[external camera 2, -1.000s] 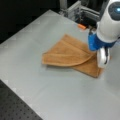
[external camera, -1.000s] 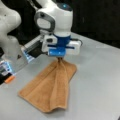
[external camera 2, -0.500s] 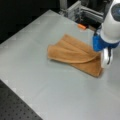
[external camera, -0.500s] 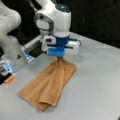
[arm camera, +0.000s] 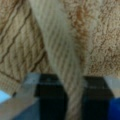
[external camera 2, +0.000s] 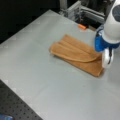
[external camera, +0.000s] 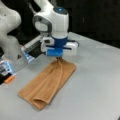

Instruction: Folding a towel twice

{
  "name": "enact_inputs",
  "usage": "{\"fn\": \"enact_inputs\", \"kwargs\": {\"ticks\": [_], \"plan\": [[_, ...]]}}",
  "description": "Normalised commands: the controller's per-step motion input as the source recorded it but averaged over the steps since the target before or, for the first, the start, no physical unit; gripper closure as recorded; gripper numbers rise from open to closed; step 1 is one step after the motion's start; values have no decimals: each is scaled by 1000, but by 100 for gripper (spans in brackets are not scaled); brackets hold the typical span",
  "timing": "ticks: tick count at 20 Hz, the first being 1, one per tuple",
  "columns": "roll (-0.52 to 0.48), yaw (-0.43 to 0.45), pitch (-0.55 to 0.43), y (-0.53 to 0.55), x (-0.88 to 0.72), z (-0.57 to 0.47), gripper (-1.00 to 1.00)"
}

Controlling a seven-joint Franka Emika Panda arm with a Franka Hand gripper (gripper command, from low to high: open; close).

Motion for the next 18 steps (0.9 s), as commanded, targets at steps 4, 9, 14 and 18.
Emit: {"fn": "enact_inputs", "kwargs": {"ticks": [4, 9, 14, 18], "plan": [[209, -65, -291, -44, -584, -145, 100], [223, -42, -299, -16, -522, -161, 100], [197, -36, -295, 40, -401, -188, -100], [150, -25, -276, 15, -291, -214, -100]]}}
